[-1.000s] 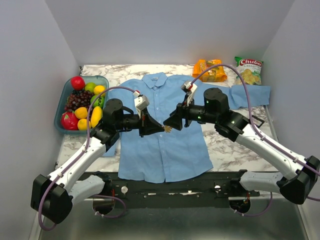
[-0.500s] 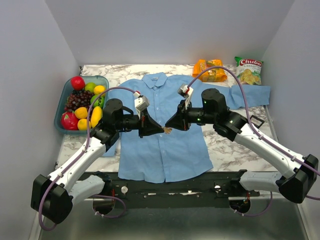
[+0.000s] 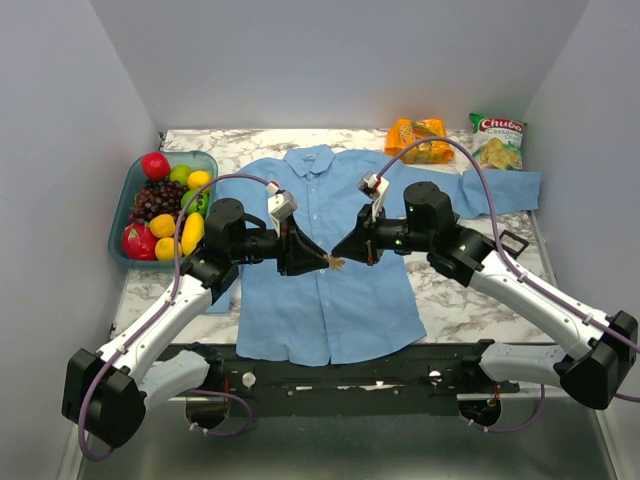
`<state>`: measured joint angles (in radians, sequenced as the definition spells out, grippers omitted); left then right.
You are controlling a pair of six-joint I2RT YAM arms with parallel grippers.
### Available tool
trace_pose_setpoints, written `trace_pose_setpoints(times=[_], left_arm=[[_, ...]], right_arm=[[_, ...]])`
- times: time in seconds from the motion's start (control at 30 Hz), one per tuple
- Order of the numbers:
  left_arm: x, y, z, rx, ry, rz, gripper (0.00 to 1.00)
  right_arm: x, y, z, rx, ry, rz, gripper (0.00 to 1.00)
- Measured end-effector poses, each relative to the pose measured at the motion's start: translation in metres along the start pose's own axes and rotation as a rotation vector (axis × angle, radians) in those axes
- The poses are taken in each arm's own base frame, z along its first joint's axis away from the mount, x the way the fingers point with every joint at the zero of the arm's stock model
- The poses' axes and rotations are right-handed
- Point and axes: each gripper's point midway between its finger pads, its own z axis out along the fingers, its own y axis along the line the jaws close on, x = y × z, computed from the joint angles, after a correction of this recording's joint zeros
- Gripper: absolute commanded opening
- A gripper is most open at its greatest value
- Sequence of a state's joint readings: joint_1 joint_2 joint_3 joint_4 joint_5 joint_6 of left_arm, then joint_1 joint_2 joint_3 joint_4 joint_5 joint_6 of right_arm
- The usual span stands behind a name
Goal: Pin the brooch onto the clothing
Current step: Adjust the brooch.
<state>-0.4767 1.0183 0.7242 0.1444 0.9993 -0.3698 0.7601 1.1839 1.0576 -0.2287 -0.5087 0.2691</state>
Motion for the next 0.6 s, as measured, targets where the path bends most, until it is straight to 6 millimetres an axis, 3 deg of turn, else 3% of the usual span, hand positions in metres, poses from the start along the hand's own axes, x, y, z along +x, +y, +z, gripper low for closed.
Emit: trace_pose_setpoints(times=[0.37, 0.43, 0.6], left_arm=[[-0.002, -0.001, 0.0, 0.002, -0.006, -0.003, 0.52], [-0.002, -0.001, 0.0, 0.002, -0.006, -0.003, 0.51], [-0.002, -0.001, 0.0, 0.003, -0.006, -0.004, 0.34]], right_arm=[[-0.008, 0.001, -0.005, 0.021, -0.034, 0.011, 0.01], [-0.01, 0.002, -0.005, 0.018, -0.041, 0.011, 0.01], [-0.012, 0.003, -0.005, 0.014, -0.051, 0.016, 0.01]])
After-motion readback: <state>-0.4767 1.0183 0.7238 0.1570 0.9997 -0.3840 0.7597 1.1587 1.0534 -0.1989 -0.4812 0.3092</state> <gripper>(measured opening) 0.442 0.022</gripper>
